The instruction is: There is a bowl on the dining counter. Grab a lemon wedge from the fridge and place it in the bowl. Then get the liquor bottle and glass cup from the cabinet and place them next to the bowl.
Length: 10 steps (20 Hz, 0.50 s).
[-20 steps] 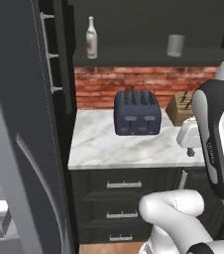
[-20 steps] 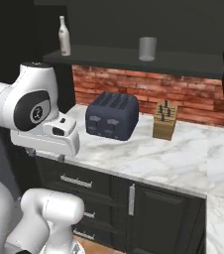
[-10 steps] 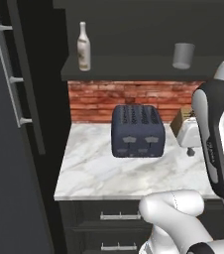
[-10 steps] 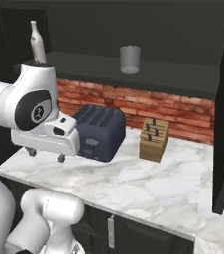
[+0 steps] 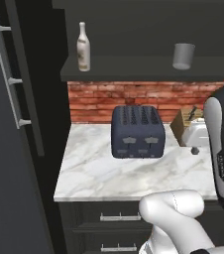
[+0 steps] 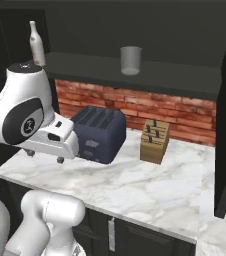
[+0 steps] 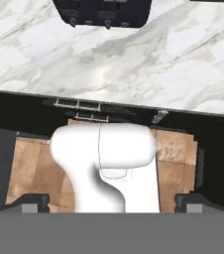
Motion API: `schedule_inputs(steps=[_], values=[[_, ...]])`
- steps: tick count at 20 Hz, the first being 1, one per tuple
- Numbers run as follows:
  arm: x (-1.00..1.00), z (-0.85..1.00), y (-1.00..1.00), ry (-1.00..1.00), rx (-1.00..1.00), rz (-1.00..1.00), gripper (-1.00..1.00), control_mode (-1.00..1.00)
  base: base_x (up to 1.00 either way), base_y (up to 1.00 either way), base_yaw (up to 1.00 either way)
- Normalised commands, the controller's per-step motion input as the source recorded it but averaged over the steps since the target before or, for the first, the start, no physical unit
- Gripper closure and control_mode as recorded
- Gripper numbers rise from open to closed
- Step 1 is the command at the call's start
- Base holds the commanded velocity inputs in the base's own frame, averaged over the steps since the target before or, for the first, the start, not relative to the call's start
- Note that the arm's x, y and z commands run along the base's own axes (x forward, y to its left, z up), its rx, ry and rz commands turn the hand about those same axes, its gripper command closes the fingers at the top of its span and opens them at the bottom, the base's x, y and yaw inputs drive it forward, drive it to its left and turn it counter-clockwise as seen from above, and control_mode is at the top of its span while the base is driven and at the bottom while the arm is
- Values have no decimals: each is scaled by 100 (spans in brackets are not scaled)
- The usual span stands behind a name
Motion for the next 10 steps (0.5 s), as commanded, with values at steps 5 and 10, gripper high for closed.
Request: schedule_inputs(steps=[5,10], values=[[-3,35,-24,-22,0,-23,-100,-100,0,0,0],[2,74,-44,-19,2,-24,-100,-100,0,0,0]])
